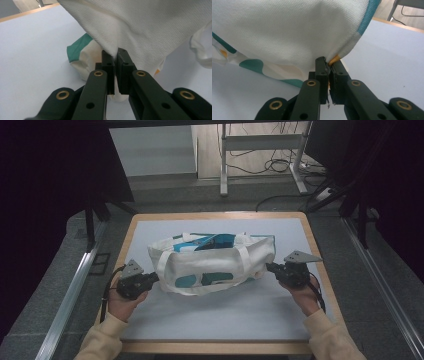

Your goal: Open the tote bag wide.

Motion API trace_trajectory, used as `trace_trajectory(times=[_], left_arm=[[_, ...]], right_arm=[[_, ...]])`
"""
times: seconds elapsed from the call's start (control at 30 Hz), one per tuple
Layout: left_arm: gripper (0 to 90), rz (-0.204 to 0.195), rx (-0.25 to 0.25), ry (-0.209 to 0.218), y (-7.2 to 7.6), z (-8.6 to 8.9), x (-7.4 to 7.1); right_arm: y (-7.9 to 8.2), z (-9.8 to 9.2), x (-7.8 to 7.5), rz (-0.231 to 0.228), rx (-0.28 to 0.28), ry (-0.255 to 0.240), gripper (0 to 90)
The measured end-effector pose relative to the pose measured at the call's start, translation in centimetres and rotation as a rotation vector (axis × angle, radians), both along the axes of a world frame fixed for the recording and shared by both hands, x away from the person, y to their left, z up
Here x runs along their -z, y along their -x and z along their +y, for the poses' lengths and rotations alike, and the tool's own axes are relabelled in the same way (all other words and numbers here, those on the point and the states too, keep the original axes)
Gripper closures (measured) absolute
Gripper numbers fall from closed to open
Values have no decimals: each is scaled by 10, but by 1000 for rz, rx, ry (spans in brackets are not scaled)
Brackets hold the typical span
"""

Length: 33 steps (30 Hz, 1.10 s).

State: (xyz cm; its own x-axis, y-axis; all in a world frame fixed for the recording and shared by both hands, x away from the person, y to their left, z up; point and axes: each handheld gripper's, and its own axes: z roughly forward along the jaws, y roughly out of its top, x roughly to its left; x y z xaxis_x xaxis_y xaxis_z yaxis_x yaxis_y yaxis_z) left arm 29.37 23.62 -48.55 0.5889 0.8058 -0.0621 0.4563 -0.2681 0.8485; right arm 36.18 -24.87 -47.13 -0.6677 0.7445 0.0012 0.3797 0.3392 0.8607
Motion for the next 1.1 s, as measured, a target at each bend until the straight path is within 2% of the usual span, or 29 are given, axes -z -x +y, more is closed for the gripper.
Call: trace_trajectory(times=[0.1, 0.17, 0.47, 0.7, 0.97, 1.1], left_arm=[[865, 11, 3, -17, 0, -2, 3], [865, 23, 10, -41, -1, -5, 9], [866, 56, 10, -49, -6, -6, 18], [867, 91, 13, -78, -11, -10, 29], [868, 142, 13, -102, -21, -14, 41], [867, 145, 12, -100, -22, -15, 42]], right_arm=[[-1, 1, 3, 8, 1, 6, 849], [-2, 3, 10, 21, 2, 27, 849], [-4, 4, 24, 65, -2, 43, 849], [-3, 7, 37, 107, -9, 83, 855], [-3, 11, 44, 118, -13, 109, 862], [-4, 11, 46, 122, -14, 109, 862]])
